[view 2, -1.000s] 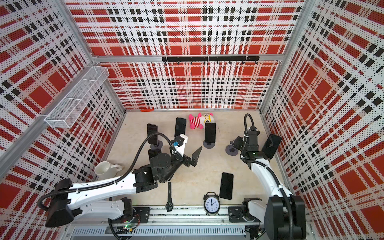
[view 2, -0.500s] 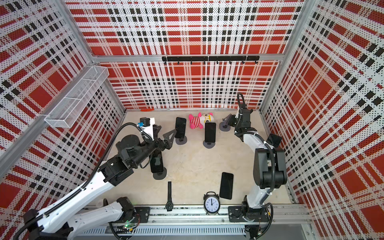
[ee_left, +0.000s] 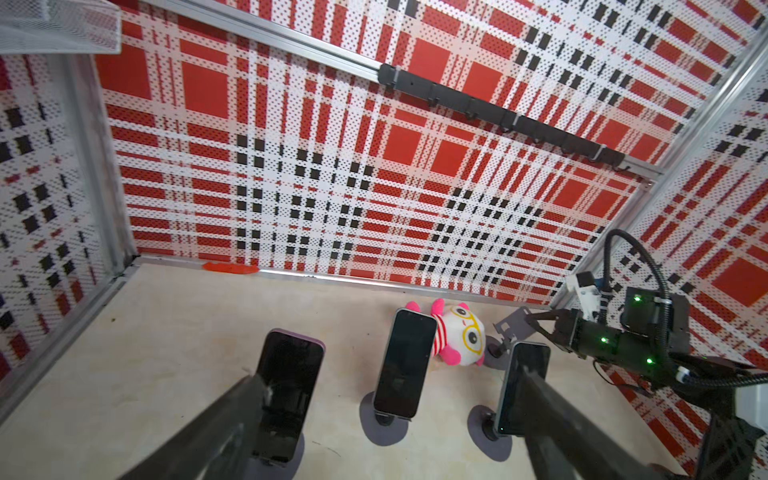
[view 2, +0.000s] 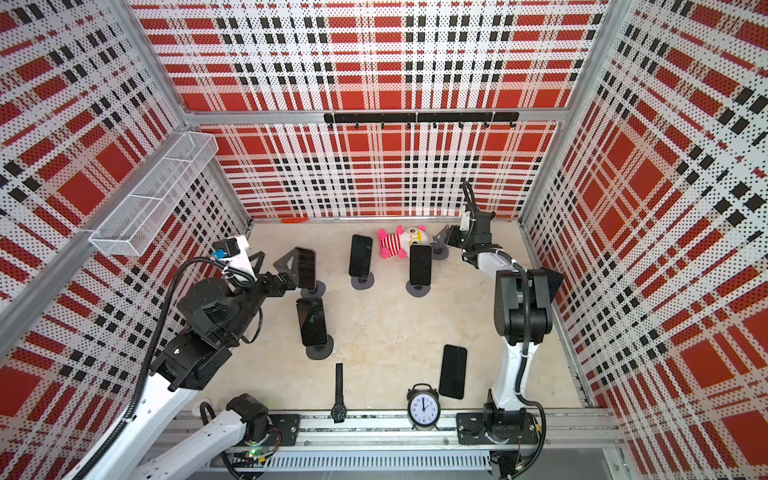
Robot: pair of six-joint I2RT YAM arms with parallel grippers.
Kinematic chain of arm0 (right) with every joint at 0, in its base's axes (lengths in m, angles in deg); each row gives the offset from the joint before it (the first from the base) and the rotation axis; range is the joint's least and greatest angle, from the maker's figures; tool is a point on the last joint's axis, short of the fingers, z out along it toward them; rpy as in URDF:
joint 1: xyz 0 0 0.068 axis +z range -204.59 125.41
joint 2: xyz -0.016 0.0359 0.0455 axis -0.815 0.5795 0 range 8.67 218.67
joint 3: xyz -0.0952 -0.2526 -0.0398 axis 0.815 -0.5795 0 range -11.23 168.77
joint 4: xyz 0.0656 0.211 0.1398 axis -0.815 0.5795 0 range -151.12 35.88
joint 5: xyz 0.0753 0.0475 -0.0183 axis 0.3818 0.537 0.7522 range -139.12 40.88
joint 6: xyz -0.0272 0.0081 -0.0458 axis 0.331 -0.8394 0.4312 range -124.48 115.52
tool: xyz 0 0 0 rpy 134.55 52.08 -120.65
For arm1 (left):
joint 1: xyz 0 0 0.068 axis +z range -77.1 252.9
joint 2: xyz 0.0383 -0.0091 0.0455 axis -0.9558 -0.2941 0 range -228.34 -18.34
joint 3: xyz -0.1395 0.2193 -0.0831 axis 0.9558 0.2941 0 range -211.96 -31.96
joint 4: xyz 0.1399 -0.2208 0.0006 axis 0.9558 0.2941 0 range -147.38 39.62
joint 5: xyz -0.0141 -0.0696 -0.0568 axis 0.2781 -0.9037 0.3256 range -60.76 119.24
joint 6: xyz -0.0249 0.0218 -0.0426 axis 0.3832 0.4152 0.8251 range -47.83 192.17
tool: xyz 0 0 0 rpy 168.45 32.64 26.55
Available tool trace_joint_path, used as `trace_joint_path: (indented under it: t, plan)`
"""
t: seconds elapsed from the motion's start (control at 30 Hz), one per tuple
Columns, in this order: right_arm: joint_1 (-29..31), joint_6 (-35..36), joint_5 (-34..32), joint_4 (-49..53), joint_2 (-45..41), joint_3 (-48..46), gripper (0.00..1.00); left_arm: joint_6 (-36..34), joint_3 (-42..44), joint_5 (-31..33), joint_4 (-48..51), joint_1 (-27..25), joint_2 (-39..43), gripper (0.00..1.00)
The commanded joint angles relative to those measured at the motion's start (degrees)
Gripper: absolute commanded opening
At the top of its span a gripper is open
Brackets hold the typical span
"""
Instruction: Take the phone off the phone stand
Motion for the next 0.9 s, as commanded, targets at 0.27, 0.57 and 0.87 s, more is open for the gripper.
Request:
trace_joint_path:
  t: [0.27,0.57,0.87]
  plan:
    - [-0.29,3.34,-0.83,2.43,0.08,-0.34,0.0,0.3,2.42,-3.92,1.26,5.08,-0.55,0.98]
    - [-0.3,2.18,0.88,1.99,-2.64,-1.71,0.3,-0.22,3.74,-7.7,-0.2,6.54,-1.56,0.98]
    - [-0.86,3.97,-1.07,8.2,-12.27,-4.67,0.51,0.52,6.99,-8.7,-5.74,7.51,-1.79,0.98]
